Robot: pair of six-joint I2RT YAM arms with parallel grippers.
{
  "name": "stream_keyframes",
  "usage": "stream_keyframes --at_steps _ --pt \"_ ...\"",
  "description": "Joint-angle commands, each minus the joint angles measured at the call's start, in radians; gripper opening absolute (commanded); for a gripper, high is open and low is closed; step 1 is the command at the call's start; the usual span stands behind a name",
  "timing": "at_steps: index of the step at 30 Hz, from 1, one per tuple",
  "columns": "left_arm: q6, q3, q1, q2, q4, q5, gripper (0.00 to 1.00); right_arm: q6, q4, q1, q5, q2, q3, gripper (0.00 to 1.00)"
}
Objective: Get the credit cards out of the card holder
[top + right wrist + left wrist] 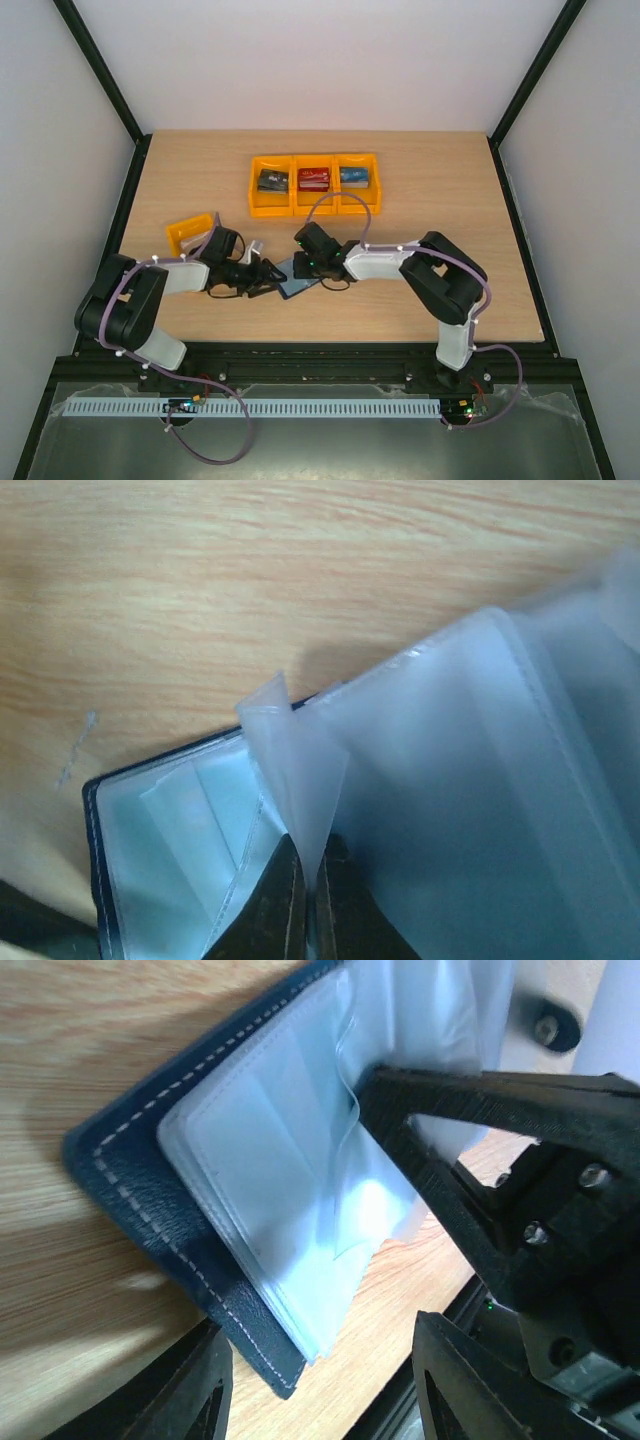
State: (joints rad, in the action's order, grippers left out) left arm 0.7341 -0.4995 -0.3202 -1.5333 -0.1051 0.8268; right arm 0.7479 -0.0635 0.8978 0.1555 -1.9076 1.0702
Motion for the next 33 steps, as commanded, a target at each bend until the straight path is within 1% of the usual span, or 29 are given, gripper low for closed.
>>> stream_keyframes --at_steps 1,4,6,8,10,13,15,18,20,21,22,23,24,26,28,31,33 --pt "-0.015 -0.024 0.016 0.011 -0.034 0.055 0.52 -0.084 0.08 -0.064 0.204 0.082 -0.144 0.02" --pt "-0.051 -0.046 0.061 0.039 -0.001 0.054 0.54 -0.088 0.225 -0.127 0.391 0.209 -0.232 0.02" --pt "-0.078 -0.058 0.089 0.073 0.016 0.073 0.58 -0.073 0.323 -0.169 0.506 0.284 -0.279 0.02" --pt "-0.125 -0.077 0.107 0.104 0.036 0.114 0.65 -0.069 0.39 -0.2 0.58 0.347 -0.302 0.02" --pt "-0.18 -0.108 0.114 0.134 0.071 0.172 0.73 -0.074 0.433 -0.224 0.638 0.4 -0.312 0.02" --pt "-0.273 -0.169 0.121 0.169 0.134 0.263 0.82 -0.049 0.515 -0.256 0.716 0.467 -0.318 0.02" --pt "-0.36 -0.235 0.13 0.187 0.218 0.33 0.85 -0.062 0.488 -0.27 0.685 0.5 -0.289 0.02" --pt "-0.598 -0.383 0.143 0.207 0.452 0.43 0.93 -0.106 0.365 -0.277 0.599 0.532 -0.213 0.02" --pt "-0.797 -0.482 0.144 0.212 0.644 0.496 0.98 -0.107 0.365 -0.277 0.574 0.546 -0.188 0.02" --pt "-0.897 -0.528 0.142 0.213 0.767 0.525 0.99 -0.104 0.374 -0.277 0.564 0.554 -0.178 0.02" --pt "-0.979 -0.565 0.143 0.211 0.834 0.545 0.99 -0.102 0.378 -0.277 0.554 0.56 -0.17 0.02" --pt "-1.005 -0.598 0.143 0.213 0.859 0.549 0.99 -0.104 0.372 -0.276 0.542 0.567 -0.159 0.02" --pt "-0.974 -0.617 0.143 0.216 0.845 0.531 0.99 -0.107 0.365 -0.275 0.526 0.575 -0.151 0.02" --pt "-0.873 -0.654 0.143 0.228 0.782 0.449 0.99 -0.108 0.371 -0.275 0.494 0.597 -0.148 0.02" --pt "-0.838 -0.686 0.141 0.236 0.757 0.372 0.98 -0.095 0.389 -0.275 0.484 0.612 -0.151 0.02" --pt "-0.774 -0.715 0.13 0.234 0.714 0.305 0.95 -0.071 0.419 -0.27 0.52 0.616 -0.153 0.02" --pt "-0.709 -0.712 0.109 0.233 0.668 0.261 0.89 -0.052 0.475 -0.264 0.568 0.617 -0.164 0.02"
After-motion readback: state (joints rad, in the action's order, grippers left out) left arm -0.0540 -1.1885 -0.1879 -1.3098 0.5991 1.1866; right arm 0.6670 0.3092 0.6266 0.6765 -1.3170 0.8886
